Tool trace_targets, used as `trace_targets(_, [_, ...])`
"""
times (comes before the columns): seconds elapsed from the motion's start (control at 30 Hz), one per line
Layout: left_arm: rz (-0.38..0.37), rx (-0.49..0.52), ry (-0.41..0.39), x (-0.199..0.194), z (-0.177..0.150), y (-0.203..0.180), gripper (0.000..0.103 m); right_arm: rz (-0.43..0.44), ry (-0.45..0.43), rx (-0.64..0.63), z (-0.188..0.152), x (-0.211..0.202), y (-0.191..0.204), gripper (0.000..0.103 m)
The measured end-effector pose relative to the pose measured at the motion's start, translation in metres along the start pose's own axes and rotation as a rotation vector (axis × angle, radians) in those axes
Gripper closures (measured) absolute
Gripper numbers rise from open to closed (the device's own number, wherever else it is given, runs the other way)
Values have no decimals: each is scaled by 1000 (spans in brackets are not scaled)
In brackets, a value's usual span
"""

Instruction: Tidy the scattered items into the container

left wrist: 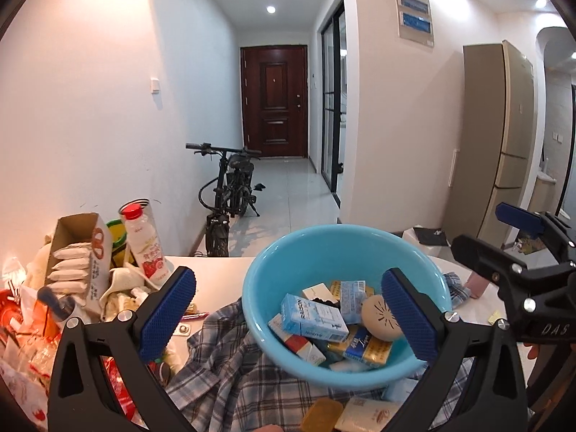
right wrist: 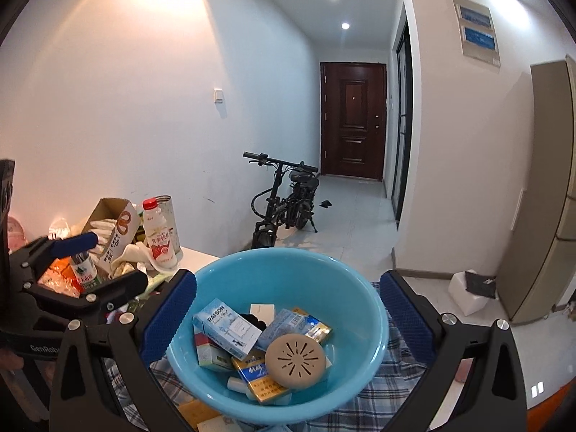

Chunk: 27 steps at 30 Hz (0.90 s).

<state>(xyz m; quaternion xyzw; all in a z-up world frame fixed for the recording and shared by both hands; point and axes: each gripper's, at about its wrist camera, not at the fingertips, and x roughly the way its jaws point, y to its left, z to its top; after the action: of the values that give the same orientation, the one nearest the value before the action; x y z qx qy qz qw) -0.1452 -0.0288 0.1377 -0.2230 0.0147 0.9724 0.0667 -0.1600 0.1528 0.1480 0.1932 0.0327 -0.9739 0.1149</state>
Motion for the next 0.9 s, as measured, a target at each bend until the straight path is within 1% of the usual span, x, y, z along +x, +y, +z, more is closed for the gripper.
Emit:
trace_targets(0.1, [11,-14,-20,-21,-10,0,0,-4,-16,-26,-9,-22,14,0])
trace_targets(0.17, [26,-11,-23,-32,-16,-2,1,8,-6,-35,-19,-33,23,0])
trace_targets(0.27, [63,15,-34,-47,-30,-10,1,-1,12,-52,-35,-48,34,0])
trace_targets(0.37, [67,32,-29,-55,-49,-17,1,-15,29,-49,-56,-63,38,0])
trace_targets(0.47, [62,32,-6,-57,-72,-23,1,-18,57,-30,-80,-74,37,0])
trace_targets(0.6, [74,38,52,-50,-109,-31,1,-30,116,4,-119,-78,34,0])
trace_targets(0.7, [71,37,107,-39,-136,-34,1,-31,176,42,-152,-72,30,0])
trace_targets(0.8, [64,26,173,-25,-163,-35,1,-23,236,78,-182,-62,27,0])
trace_targets(0.9, [56,10,252,-9,-188,-33,1,-46,296,77,-209,-49,28,0])
